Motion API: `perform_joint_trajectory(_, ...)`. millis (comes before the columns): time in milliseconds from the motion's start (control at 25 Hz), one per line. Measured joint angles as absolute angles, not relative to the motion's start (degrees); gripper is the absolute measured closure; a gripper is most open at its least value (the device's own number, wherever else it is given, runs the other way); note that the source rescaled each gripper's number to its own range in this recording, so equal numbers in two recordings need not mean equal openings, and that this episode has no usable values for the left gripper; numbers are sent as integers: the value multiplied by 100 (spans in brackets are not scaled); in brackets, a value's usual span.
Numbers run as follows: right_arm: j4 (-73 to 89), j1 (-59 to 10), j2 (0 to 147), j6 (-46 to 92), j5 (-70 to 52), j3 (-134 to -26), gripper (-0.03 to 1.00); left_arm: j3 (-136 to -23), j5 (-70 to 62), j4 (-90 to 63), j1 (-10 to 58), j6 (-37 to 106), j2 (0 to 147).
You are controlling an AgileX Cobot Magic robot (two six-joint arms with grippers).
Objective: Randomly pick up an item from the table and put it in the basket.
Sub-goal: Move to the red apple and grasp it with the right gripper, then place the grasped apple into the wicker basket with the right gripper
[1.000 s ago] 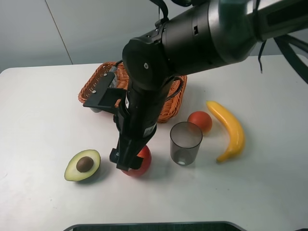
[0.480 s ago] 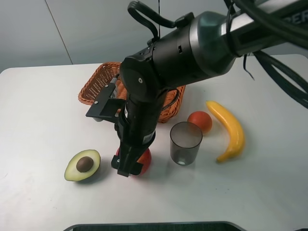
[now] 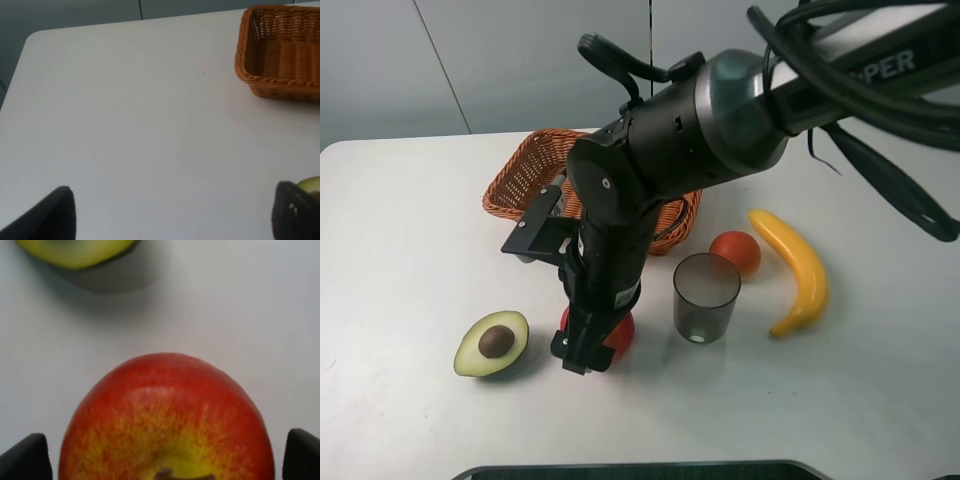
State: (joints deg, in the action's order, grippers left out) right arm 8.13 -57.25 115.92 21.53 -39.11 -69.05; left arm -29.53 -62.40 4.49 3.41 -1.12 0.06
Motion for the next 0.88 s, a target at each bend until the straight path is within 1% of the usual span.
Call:
perform_joint_trajectory(160,813,-5734,11647,2153,-3884,-6905,-3,-2953,-6240,449,341,-112,6)
perform_joint_trajectory(200,813,-5734,11647,2153,-3858,-6905,6,-2953,-6240,449,341,-112,6)
perform_joint_trajectory(240,813,-5747,11651,2153,-3847,-6905,32,-2953,-6240,449,341,-112,6)
perform_joint_trajectory(280,813,-5752,11651,2153,-3831,-6905,91,-2953,-6240,449,341,-112,6)
perform_joint_trajectory(320,813,-5752,11651,2153,-3831,-6905,97,-2953,-6240,449,341,-112,6)
perform_joint_trajectory(880,813,-5761,11651,2235,-3797,-6905,96,-2953,-6240,449,341,-112,6)
